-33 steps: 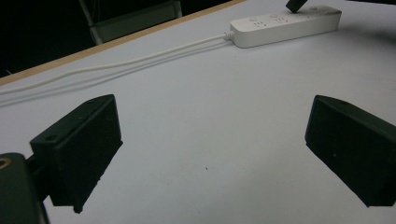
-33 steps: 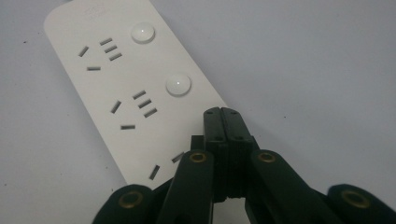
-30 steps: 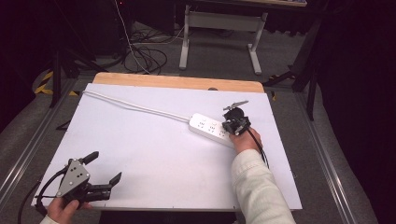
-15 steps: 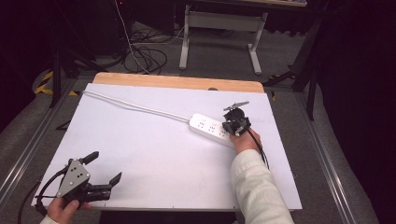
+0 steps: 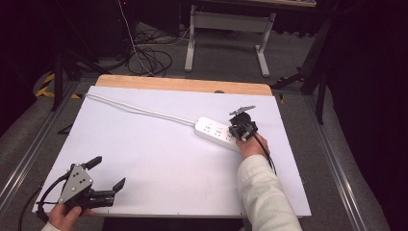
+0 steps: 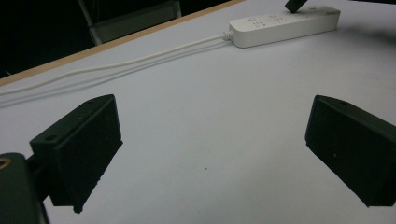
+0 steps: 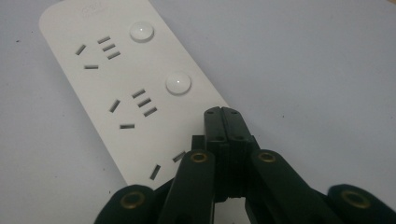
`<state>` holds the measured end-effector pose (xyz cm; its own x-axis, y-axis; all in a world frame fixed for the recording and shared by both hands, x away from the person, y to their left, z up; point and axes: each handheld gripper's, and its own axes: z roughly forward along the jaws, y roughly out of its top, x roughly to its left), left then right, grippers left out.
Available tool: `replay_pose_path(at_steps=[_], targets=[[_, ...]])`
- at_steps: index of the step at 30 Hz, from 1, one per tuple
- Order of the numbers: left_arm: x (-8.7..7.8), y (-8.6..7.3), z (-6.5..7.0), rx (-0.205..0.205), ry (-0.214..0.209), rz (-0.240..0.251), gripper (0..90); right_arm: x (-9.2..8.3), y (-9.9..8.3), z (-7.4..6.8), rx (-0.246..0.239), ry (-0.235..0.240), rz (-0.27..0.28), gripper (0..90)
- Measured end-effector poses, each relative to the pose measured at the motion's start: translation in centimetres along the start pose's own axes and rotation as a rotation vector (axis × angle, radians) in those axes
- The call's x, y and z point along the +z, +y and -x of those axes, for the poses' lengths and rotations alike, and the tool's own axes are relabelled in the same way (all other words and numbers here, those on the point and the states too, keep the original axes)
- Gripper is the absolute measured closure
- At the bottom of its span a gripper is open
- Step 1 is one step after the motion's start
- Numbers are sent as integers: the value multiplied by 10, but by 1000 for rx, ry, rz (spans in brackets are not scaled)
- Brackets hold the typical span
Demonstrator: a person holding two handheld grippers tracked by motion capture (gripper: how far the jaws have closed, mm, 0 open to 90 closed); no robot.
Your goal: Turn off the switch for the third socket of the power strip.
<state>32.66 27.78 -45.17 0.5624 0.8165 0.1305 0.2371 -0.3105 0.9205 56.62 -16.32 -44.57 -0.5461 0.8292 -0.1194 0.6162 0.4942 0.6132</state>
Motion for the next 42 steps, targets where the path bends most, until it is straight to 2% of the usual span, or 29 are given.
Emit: replay_pose_path(at_steps=[7, 9, 22, 23, 27, 33, 42], targets=[[1, 0, -1, -9, -1, 1, 42, -4, -1, -1, 22, 0, 50, 900], [1, 0, -1, -11, -3, 0, 42, -8, -1, -1, 34, 1, 88, 900], [1, 0, -1, -4, -4, -2, 42, -34, 2, 5, 50, 22, 169, 900], [2, 0, 0, -14, -4, 0, 42, -37, 2, 5, 52, 26, 178, 900], [3, 1, 1, -2, -6, -4, 42, -46, 2, 4, 47, 31, 207, 900], [3, 1, 0, -11, -10, 1, 42, -57, 3, 1, 41, 44, 239, 900], [4, 1, 0, -14, -9, -1, 42, -68, 3, -3, 23, 57, 261, 900]])
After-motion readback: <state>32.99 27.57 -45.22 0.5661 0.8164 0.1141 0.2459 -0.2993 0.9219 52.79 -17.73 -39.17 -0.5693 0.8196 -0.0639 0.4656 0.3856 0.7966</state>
